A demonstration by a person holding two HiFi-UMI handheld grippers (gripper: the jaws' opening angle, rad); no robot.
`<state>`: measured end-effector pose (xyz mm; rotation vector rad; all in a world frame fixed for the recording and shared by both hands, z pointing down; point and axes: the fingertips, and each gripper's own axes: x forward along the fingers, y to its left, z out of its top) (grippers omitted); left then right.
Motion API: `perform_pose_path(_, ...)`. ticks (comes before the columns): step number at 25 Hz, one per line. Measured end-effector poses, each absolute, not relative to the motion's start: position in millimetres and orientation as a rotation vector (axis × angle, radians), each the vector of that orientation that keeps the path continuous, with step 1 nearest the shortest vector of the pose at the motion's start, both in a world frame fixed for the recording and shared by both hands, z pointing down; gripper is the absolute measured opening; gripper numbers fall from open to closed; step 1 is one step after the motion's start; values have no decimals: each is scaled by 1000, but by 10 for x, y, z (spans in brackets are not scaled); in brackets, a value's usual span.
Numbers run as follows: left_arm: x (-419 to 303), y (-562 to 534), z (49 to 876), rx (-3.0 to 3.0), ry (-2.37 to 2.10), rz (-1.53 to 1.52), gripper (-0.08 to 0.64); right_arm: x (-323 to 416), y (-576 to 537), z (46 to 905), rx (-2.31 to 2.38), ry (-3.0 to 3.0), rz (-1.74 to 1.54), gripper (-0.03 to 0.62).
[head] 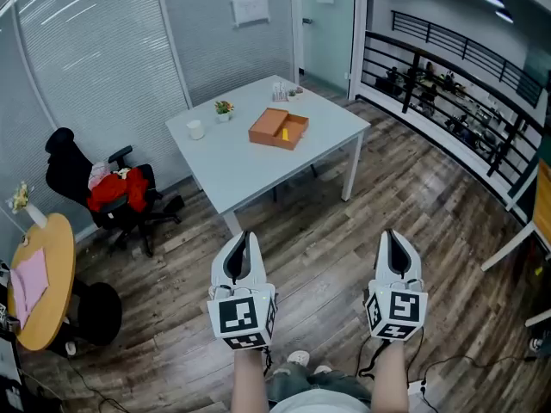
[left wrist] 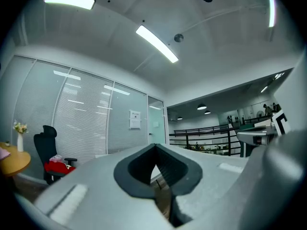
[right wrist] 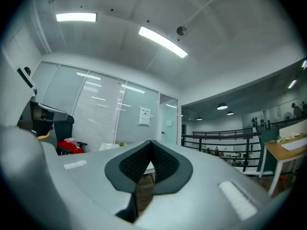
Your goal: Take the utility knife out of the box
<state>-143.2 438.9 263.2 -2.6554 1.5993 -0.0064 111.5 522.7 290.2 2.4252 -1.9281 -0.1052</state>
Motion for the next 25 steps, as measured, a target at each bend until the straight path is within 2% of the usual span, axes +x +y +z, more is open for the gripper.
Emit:
perform_pose_path(7, -1532, 4239, 2688, -2666, 1611, -3, 0, 1018, 5065, 2963, 2399, -1921, -105, 25)
perform_pose_path(11, -1595, 4064, 2721, -2663, 1616, -4, 0, 948, 4890, 2974, 2386, -1923, -128, 50)
perform_pose_path(12, -1614, 4015, 2721, -2663, 1616, -2, 0, 924, 4843, 2967, 2385, -1927, -133, 70)
perform_pose_path(14, -1641, 3919, 2719, -2670, 1610, 3, 0, 870, 4755, 2958, 2392, -1938, -131, 151)
perform_pose_path(18, -1643, 3787, 2742, -2683, 1587, 5, 0, 765, 4642, 3011, 2387, -1983, -110, 254)
perform_pose_path(25, -1653, 3602, 2856, -2701, 1593, -30, 0, 695, 4495, 3036, 2363, -2061, -92, 375)
